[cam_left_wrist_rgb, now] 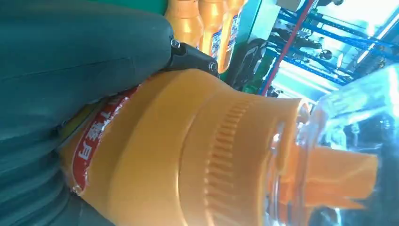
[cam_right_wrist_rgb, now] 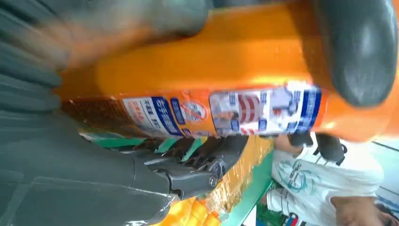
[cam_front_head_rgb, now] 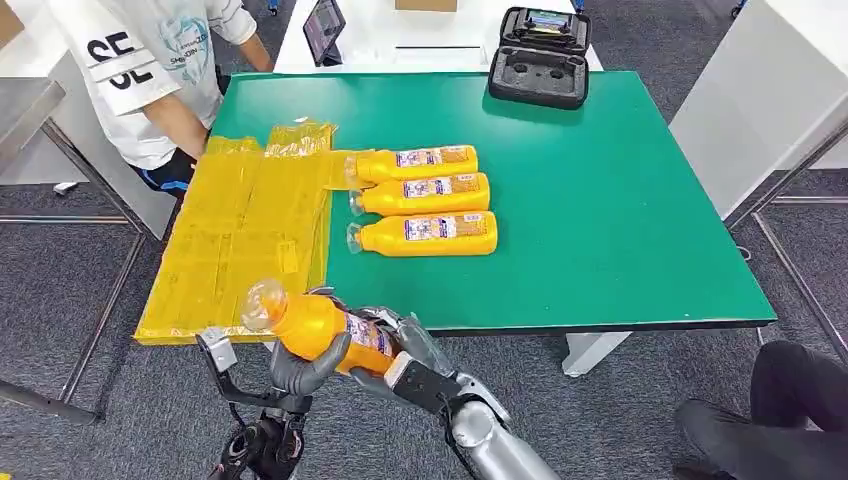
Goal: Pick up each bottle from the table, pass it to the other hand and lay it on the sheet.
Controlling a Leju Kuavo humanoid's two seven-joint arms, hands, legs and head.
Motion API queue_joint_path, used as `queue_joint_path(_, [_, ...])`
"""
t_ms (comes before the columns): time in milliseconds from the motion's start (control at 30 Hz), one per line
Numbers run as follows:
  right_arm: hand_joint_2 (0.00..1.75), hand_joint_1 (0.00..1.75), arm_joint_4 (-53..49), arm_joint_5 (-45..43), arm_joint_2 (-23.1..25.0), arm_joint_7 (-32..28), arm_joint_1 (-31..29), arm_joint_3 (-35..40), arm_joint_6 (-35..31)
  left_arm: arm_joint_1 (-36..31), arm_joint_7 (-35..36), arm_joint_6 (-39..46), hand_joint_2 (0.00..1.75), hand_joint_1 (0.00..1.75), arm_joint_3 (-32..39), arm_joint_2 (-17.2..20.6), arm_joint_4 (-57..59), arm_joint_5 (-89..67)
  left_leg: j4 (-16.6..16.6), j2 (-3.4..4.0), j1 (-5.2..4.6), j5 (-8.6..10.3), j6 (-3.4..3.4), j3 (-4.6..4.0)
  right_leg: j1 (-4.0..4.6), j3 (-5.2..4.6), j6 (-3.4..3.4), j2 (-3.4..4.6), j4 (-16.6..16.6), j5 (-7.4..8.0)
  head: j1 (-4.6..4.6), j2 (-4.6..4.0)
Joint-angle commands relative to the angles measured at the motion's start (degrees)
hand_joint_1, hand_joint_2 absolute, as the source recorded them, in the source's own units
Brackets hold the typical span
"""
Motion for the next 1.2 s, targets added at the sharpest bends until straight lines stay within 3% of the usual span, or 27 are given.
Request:
queue_joint_path(33, [0.0,0.0,1.4,-1.4,0.0,1.3,-1.2,1.1,-1.3,-1.2,0.7,0.4,1.75,1.75,-0.5,0.5,2.0,0.8,0.0,0.03,0.06,-0.06,-0.1,0.19,0.06,0.19,-0.1,0.01,-0.1,-0.04,-0.02,0.0])
queue_joint_path(433, [0.0,0.0,-0.1,-2.8,0.0,1.4,-1.2,2.0,-1.4,-0.3,0.9,3.0,1.75,1.75,1.3,0.5,-0.1,0.5,0.0,0.07,0.04,-0.06,-0.09,0.14,0.04,0.13,-0.08,0.06,0.0,-0.03,-0.02,0.0])
queue_joint_path(700, [0.0,0.0,-4.1,-3.2,-0.3,1.1,-0.6,2.8,-1.5,-2.3,-2.8,15.0,1.75,1.75,8.1,2.1,-4.1,-6.9,0.0,0.07,0.09,-0.05,-0.12,0.13,0.09,0.14,-0.11,0.05,0.0,-0.03,-0.02,0.0])
queue_joint_path(933, [0.0,0.0,-4.8,-3.2,-0.5,1.2,-0.5,3.1,-1.5,-2.5,-2.6,14.9,1.75,1.75,8.7,2.1,-4.2,-6.9,0.0,0.02,0.05,-0.01,-0.06,0.07,0.05,0.08,-0.06,0.01,0.0,0.0,0.0,0.0])
queue_joint_path(1200, [0.0,0.0,-7.8,-4.3,-1.2,1.1,-1.0,5.7,-0.3,-7.2,-4.5,22.5,1.75,1.75,14.7,4.5,-4.8,-11.3,0.0,0.06,0.11,-0.03,-0.15,0.12,0.11,0.12,-0.14,0.04,0.0,-0.01,-0.02,0.0])
